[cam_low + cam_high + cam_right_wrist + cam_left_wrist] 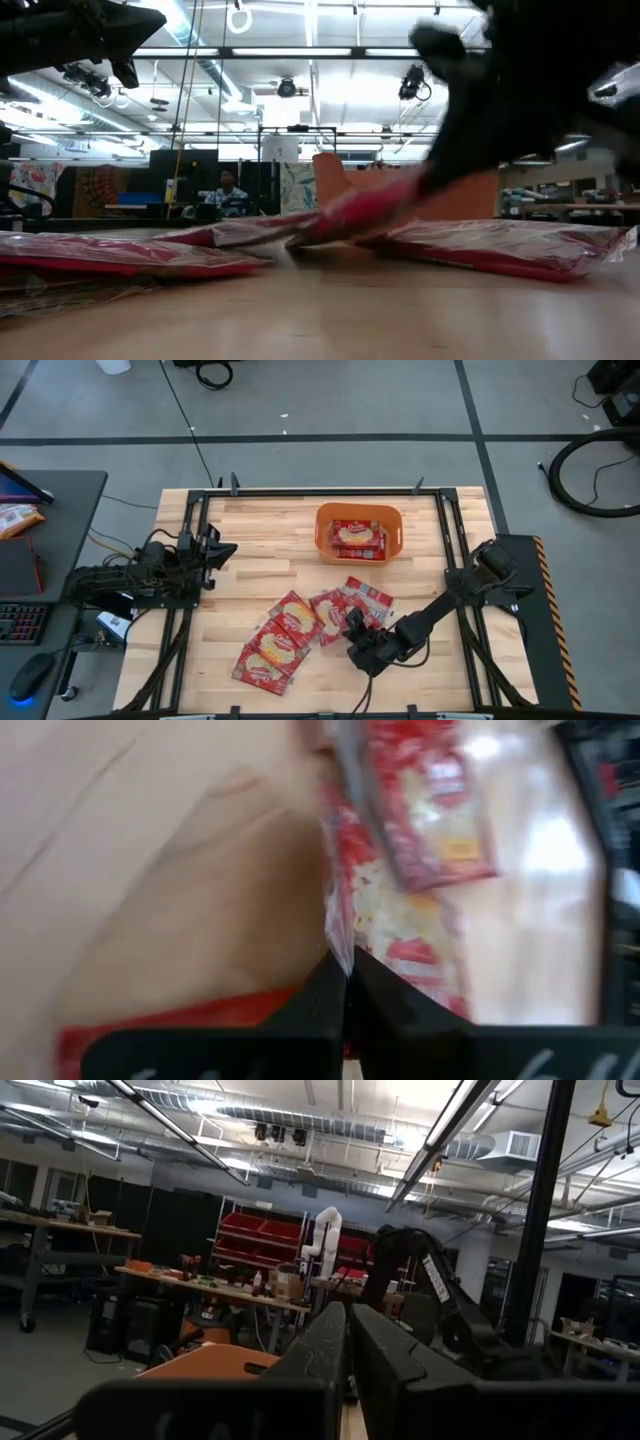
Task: Sort popcorn bags into baskets
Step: Put the red popcorn bag into the orange bin
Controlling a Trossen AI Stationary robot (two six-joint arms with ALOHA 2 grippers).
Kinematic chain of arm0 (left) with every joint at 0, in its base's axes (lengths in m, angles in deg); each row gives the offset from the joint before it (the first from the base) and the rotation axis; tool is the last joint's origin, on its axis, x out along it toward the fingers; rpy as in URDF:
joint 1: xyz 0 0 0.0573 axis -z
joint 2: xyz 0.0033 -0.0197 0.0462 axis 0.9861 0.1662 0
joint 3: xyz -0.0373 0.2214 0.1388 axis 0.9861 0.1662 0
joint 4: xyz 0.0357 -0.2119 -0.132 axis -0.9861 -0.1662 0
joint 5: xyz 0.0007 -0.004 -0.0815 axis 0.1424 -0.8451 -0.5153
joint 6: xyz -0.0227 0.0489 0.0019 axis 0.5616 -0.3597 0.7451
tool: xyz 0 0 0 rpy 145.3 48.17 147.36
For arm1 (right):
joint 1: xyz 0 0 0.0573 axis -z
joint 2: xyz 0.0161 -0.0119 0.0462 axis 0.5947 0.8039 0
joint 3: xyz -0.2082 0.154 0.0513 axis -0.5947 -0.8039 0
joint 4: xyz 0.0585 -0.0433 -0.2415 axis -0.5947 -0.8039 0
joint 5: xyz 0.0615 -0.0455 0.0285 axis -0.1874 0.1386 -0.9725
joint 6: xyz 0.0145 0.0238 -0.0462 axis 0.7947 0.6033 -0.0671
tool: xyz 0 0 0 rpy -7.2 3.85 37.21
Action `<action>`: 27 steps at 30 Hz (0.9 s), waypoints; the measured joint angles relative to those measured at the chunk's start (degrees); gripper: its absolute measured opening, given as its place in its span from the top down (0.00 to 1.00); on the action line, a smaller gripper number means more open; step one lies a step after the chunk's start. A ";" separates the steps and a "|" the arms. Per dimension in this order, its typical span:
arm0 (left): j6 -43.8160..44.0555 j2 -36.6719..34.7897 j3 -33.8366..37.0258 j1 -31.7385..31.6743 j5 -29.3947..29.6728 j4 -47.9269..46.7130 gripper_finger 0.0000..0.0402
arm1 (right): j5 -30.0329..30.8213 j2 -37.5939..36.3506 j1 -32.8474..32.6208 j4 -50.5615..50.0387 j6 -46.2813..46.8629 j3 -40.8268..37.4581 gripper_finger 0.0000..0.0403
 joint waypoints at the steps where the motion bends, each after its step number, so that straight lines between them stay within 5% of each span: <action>1: 0.00 0.01 0.00 0.00 0.01 -0.01 0.94 | 1.23 -1.08 0.06 -2.12 -0.33 0.83 0.95; 12: 0.00 0.00 0.00 0.00 -0.01 -0.01 0.94 | 14.31 -15.43 2.56 -20.61 -9.60 9.95 0.97; 23: -0.04 0.00 0.00 0.01 0.00 0.00 0.94 | 14.46 -31.98 14.75 -20.43 -17.11 10.10 0.98; 27: -0.02 0.01 0.00 0.00 -0.02 -0.01 0.94 | 14.17 -35.46 21.03 -22.08 -13.35 10.10 0.98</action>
